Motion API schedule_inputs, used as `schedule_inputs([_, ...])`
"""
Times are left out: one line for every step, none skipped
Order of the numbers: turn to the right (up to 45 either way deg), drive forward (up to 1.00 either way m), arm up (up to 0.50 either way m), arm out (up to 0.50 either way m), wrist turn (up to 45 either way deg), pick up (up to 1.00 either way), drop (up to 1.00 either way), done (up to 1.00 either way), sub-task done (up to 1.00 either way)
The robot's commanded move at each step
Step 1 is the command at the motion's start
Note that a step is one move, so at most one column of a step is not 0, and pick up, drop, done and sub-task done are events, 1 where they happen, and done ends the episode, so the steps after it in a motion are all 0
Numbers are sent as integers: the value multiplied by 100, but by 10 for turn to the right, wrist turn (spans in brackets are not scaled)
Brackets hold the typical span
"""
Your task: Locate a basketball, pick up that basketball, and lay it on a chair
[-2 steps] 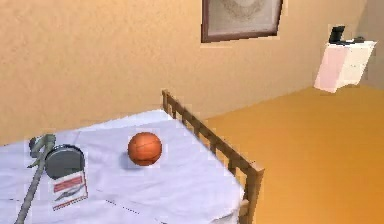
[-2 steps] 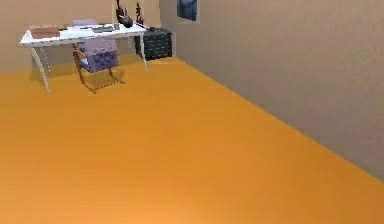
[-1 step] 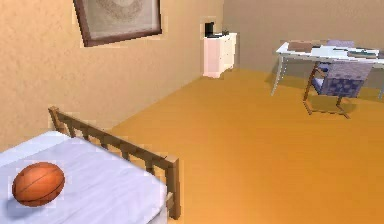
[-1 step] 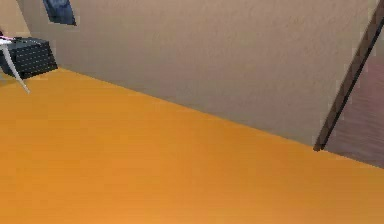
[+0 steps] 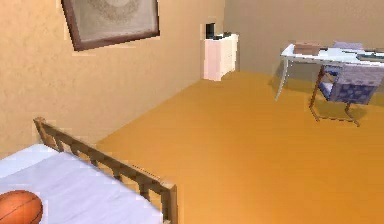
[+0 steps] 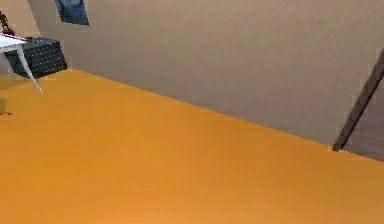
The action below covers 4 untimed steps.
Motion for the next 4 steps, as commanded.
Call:
schedule_inputs([450, 0, 0, 0, 0, 0, 0, 0, 0])
schedule_inputs([450, 0, 0, 0, 0, 0, 0, 0, 0])
schedule_inputs([300, 0, 0, 0, 0, 0, 0, 0, 0])
schedule_inputs([0, 15, 0, 0, 0, 0, 0, 0, 0])
